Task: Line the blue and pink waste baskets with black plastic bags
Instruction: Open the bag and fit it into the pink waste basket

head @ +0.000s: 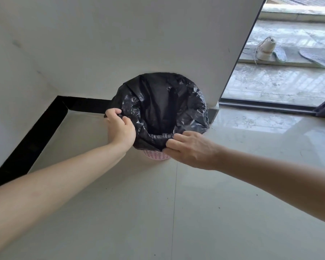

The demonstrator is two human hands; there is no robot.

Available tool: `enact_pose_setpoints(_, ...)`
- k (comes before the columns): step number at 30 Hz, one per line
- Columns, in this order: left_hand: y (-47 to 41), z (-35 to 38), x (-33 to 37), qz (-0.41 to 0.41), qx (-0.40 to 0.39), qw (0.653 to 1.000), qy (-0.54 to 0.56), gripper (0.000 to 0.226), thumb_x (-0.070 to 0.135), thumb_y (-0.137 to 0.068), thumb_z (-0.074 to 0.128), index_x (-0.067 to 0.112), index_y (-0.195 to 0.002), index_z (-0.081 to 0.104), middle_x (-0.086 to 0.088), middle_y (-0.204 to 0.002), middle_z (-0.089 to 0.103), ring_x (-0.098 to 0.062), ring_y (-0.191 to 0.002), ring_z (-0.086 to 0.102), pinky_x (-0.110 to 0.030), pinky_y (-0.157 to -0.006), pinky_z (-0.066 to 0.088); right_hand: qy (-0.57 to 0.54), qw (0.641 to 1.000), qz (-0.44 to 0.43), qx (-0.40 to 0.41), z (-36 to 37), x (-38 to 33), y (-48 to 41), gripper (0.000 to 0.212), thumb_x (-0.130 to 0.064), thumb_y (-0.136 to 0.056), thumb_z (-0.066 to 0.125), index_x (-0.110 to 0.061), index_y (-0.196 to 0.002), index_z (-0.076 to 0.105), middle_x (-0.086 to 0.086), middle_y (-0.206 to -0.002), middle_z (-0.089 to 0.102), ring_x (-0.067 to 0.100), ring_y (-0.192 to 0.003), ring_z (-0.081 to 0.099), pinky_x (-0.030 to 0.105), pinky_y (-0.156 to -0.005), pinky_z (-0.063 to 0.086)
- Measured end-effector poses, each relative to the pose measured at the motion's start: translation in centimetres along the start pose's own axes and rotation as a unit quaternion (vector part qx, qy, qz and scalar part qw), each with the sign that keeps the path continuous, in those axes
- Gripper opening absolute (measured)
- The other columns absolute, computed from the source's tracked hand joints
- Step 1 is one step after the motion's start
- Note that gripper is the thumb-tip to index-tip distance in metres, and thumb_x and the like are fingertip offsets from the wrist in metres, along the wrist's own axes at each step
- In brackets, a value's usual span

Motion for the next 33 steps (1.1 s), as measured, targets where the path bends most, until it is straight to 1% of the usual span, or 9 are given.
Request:
enact_pose_setpoints(3, 0.0, 0.4, 0.0, -0.011, -0.008, 1.000, 0.013, 0.029, 0.008, -0.093, 0.036, 0.010, -0.122, 0.034, -0.019, -0.121, 0.044, -0.024, -0.077, 0.046, -0.048, -0.084, 0.047, -0.027, 0.998, 0.043, -0.025, 0.7, 0.4, 0.8, 0.014, -0.006, -0.095, 0.056, -0.007, -0.100, 0.069, 0.006, -0.087, 0.061, 0.022, -0.070, 0.055, 0.036, -0.051, 0.048)
enact_pose_setpoints(7, -0.4, 0.4, -0.2, -0.013, -0.016, 1.000, 0.007, 0.031, 0.009, -0.091, 0.038, 0.012, -0.121, 0.033, -0.013, -0.109, 0.045, -0.026, -0.079, 0.048, -0.046, -0.078, 0.047, -0.197, 0.954, 0.212, 0.080, -1.0, 2.0, 1.5, 0.015, -0.014, -0.089, 0.050, -0.020, -0.098, 0.060, 0.000, -0.095, 0.052, 0.017, -0.071, 0.050, 0.036, -0.047, 0.044)
enact_pose_setpoints(10, -0.7, -0.1, -0.3, -0.019, 0.002, 1.000, 0.007, 0.039, 0.013, -0.086, 0.046, 0.013, -0.123, 0.032, -0.010, -0.117, 0.045, -0.027, -0.087, 0.050, -0.039, -0.076, 0.046, -0.237, 0.827, 0.472, 0.190, -1.1, 5.2, 2.8, 0.012, -0.022, -0.090, 0.047, -0.029, -0.099, 0.051, -0.008, -0.105, 0.041, 0.013, -0.087, 0.051, 0.036, -0.072, 0.047)
enact_pose_setpoints(12, -1.5, -0.5, 0.1, -0.004, 0.029, 1.000, -0.009, 0.047, 0.013, -0.081, 0.053, 0.013, -0.125, 0.034, -0.011, -0.133, 0.035, -0.028, -0.104, 0.048, -0.039, -0.088, 0.045, -0.280, 0.729, 0.599, 0.176, -0.2, 7.5, 3.3, 0.027, -0.023, -0.093, 0.047, -0.029, -0.118, 0.051, -0.005, -0.119, 0.036, 0.018, -0.115, 0.046, 0.041, -0.099, 0.042)
enact_pose_setpoints(17, -3.4, 0.7, 1.0, 0.001, -0.047, 0.999, 0.005, 0.063, -0.004, -0.080, 0.040, 0.018, -0.139, 0.033, -0.007, -0.140, 0.029, -0.014, -0.094, 0.044, -0.022, -0.081, 0.038, -0.405, 0.603, 0.681, 0.092, 2.4, 9.6, 2.5, 0.069, -0.005, -0.088, 0.035, -0.027, -0.152, 0.022, 0.001, -0.149, 0.026, 0.021, -0.128, 0.037, 0.040, -0.110, 0.034)
enact_pose_setpoints(22, -3.0, 0.9, 0.4, 0.031, -0.033, 0.999, 0.025, 0.064, -0.002, -0.085, 0.036, 0.011, -0.147, 0.029, -0.011, -0.148, 0.032, -0.022, -0.133, 0.036, -0.033, -0.113, 0.027, -0.432, 0.588, 0.672, 0.125, 4.1, 9.1, 2.3, 0.067, -0.011, -0.095, 0.031, -0.022, -0.157, 0.008, 0.005, -0.157, 0.027, 0.023, -0.140, 0.030, 0.036, -0.117, 0.023)
enact_pose_setpoints(26, -2.4, 0.5, 1.0, 0.099, 0.028, 0.988, -0.111, 0.052, 0.015, -0.090, 0.043, 0.008, -0.141, 0.039, -0.013, -0.152, 0.025, -0.032, -0.138, 0.024, -0.043, -0.112, 0.016, -0.435, 0.626, 0.640, 0.098, 4.1, 9.7, 3.2, 0.069, -0.016, -0.094, 0.036, -0.024, -0.157, 0.008, 0.001, -0.158, 0.030, 0.019, -0.140, 0.032, 0.034, -0.117, 0.023)
enact_pose_setpoints(29, -1.3, -0.1, 3.3, 0.228, 0.060, 0.958, -0.164, 0.036, 0.017, -0.092, 0.045, 0.013, -0.127, 0.054, -0.011, -0.145, 0.035, -0.031, -0.131, 0.031, -0.044, -0.106, 0.019, -0.450, 0.630, 0.632, 0.034, 3.5, 10.5, 3.8, 0.072, -0.025, -0.093, 0.046, -0.030, -0.156, 0.012, 0.002, -0.149, 0.039, 0.020, -0.127, 0.045, 0.038, -0.108, 0.037)
enact_pose_setpoints(33, 2.7, 0.6, 6.3, 0.449, 0.004, 0.878, -0.167, 0.031, 0.036, -0.096, 0.039, 0.022, -0.112, 0.061, 0.000, -0.130, 0.052, -0.019, -0.123, 0.044, -0.038, -0.099, 0.023, -0.396, 0.688, 0.603, 0.083, -0.8, 11.9, 3.7, 0.072, -0.039, -0.093, 0.055, -0.023, -0.154, 0.020, 0.002, -0.155, 0.024, 0.016, -0.140, 0.028, 0.034, -0.115, 0.023)
Point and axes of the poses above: each hand's wrist, its own y-axis away from the middle knuckle, its own z-axis out of the palm, x = y × z, the point moved 5 cm from there along -y, towards the middle knuckle
